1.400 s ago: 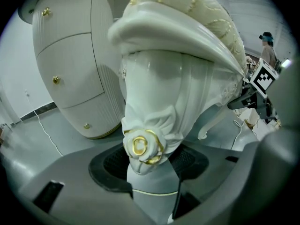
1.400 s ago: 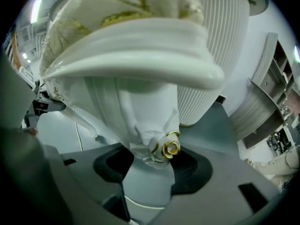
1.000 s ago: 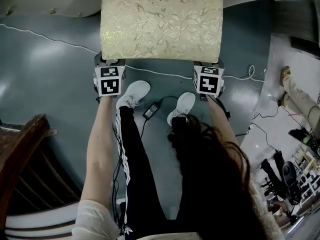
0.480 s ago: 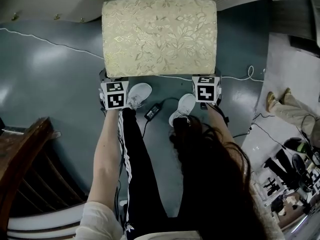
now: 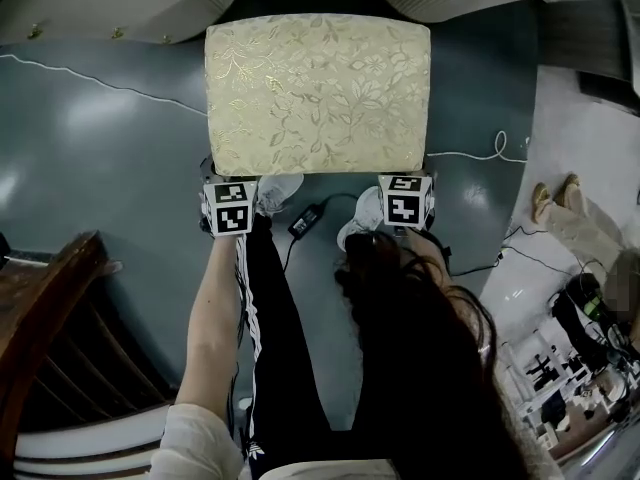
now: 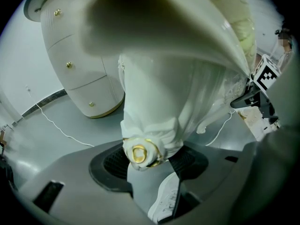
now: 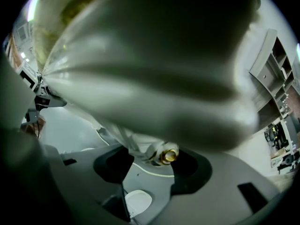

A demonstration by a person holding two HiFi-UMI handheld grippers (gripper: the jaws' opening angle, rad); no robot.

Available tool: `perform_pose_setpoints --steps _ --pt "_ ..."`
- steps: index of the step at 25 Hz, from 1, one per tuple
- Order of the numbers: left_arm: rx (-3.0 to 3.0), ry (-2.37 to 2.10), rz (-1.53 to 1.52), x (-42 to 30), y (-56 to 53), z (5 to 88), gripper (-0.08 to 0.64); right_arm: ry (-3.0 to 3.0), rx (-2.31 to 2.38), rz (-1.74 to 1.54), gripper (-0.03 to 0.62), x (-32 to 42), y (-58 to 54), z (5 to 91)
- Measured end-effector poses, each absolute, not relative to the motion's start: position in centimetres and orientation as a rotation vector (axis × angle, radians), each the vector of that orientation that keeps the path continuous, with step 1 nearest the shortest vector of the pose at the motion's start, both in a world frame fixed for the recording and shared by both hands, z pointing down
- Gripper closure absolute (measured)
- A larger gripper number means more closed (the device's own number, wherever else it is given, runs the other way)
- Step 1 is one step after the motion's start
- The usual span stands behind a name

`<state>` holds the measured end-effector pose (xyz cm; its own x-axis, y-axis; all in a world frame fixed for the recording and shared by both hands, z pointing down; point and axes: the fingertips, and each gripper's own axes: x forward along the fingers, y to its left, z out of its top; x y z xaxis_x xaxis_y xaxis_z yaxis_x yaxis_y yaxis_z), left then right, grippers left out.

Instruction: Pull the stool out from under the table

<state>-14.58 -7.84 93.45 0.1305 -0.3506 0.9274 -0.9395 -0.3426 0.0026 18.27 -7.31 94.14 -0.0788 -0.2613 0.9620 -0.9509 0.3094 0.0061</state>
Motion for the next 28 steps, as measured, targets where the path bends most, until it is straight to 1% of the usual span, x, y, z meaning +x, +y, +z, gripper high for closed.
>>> perform_pose_setpoints --steps 18,25,28 --pt "1.742 -1.223 1.231 -14.9 -7.3 93.1 0.302 -1.557 1.111 0.874 0.344 18.2 -6.8 94.0" --pt "1.640 -1.239 1.177 -15.2 -6.6 93.7 0.301 -1.560 1.120 0.885 0.341 18.1 -6.8 93.9" --pt "1.620 -1.258 1.169 -15.2 -6.6 93.5 0.301 -1.559 1.127 0.937 0.334 17.9 -6.6 94.0"
